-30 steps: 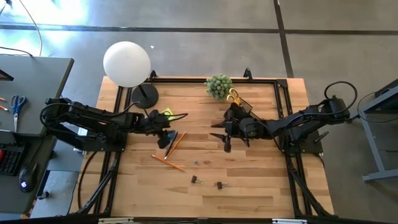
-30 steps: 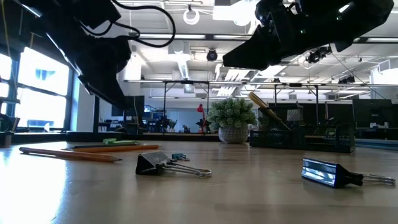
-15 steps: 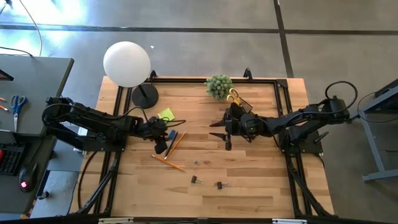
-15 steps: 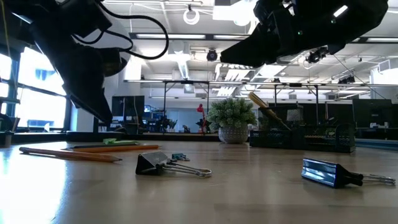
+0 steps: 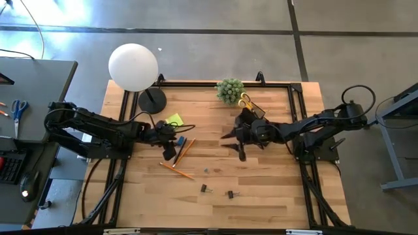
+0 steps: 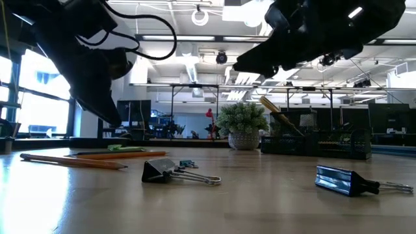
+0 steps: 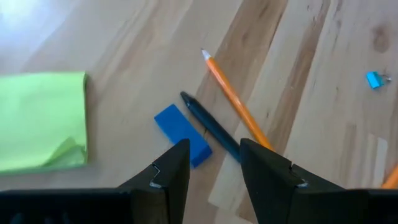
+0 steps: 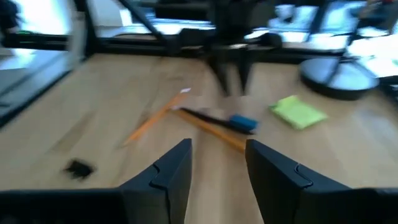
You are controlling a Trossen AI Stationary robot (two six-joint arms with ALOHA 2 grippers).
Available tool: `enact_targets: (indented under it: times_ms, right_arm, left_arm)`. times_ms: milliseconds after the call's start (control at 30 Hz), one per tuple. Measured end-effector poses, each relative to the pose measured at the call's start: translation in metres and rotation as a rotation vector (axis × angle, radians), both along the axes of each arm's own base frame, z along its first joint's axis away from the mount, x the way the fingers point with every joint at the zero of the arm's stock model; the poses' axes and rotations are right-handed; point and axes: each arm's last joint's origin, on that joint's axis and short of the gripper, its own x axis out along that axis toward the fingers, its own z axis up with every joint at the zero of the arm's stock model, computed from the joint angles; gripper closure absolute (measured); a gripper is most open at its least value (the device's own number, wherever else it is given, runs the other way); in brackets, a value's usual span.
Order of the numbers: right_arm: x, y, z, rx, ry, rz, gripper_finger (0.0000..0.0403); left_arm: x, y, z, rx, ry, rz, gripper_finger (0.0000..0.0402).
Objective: Pick and place office supplies into organizer
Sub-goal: Put the bottom orange pencil into the desk organizer
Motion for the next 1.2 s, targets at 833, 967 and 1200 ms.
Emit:
enact_targets:
  times_ms: [833,967,1200]
  right_arm:
    - [0.006,0.031,-0.045,0.107,0.219,0.149,0.0251]
    - [0.005,0.036,-0.046,0.093,0.223,0.132,0.0251]
    - [0.007,0.035,-0.043,0.083,0.186,0.099,0.0251]
  left_arm:
    - [0.036,-0.044,0.009,0.129,-0.303,-0.629,0.0273]
    - [0.032,-0.059,-0.006,0.06,-0.199,-0.693,0.0273]
    - [0.025,-0.08,-0.022,0.021,-0.089,-0.776,0.0273]
